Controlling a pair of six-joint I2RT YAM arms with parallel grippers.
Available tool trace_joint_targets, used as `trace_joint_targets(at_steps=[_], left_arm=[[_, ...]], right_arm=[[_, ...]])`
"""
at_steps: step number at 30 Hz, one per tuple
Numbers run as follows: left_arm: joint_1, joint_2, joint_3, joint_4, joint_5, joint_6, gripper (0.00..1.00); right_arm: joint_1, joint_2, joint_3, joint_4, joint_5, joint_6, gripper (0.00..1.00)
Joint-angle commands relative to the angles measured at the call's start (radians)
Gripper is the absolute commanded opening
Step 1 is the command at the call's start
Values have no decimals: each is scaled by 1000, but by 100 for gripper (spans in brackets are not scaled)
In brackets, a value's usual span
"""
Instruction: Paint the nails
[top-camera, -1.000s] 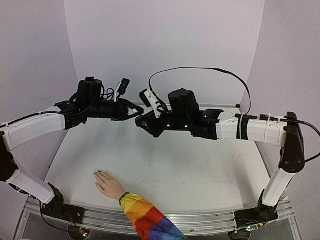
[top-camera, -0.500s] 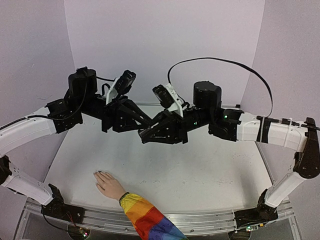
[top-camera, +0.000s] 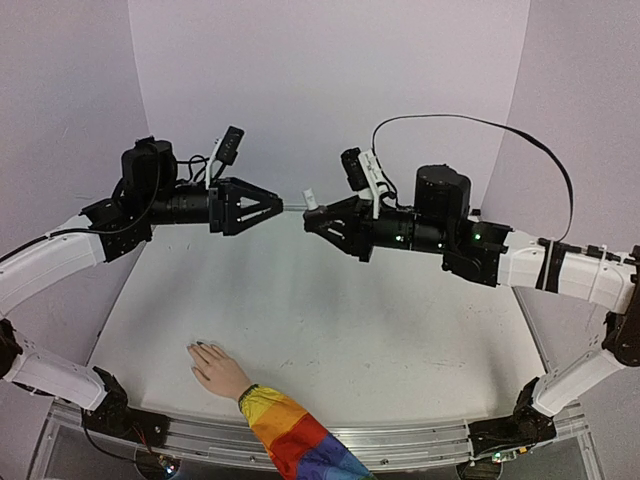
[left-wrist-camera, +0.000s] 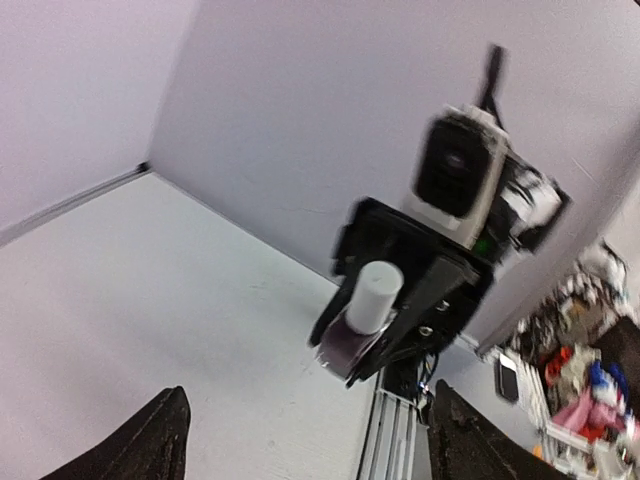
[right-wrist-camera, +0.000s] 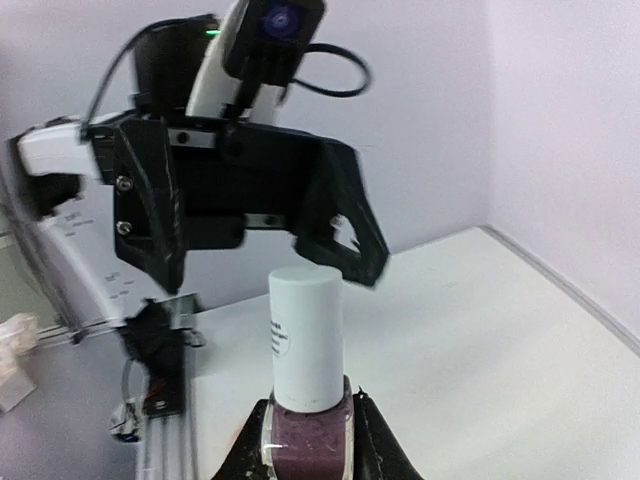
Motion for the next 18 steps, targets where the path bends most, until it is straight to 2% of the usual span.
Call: trace_joint_targets(at_steps=[1, 3, 5, 11, 18], left_arm=[[113, 0, -10, -92, -269, -202, 86], [126, 19, -1, -147, -349, -232, 89], [127, 38, 3, -159, -360, -246, 91], [126, 100, 26, -156, -314, -284, 88], [84, 153, 37, -138, -339, -311, 84]], right_arm=[[0, 42, 99, -114, 555, -27, 0], [2, 103, 143, -183, 659, -15, 0], [6, 152, 177, -214, 697, -4, 0], [50, 272, 244, -226, 682, -7, 0], [87, 366, 320, -225, 601, 2, 0]])
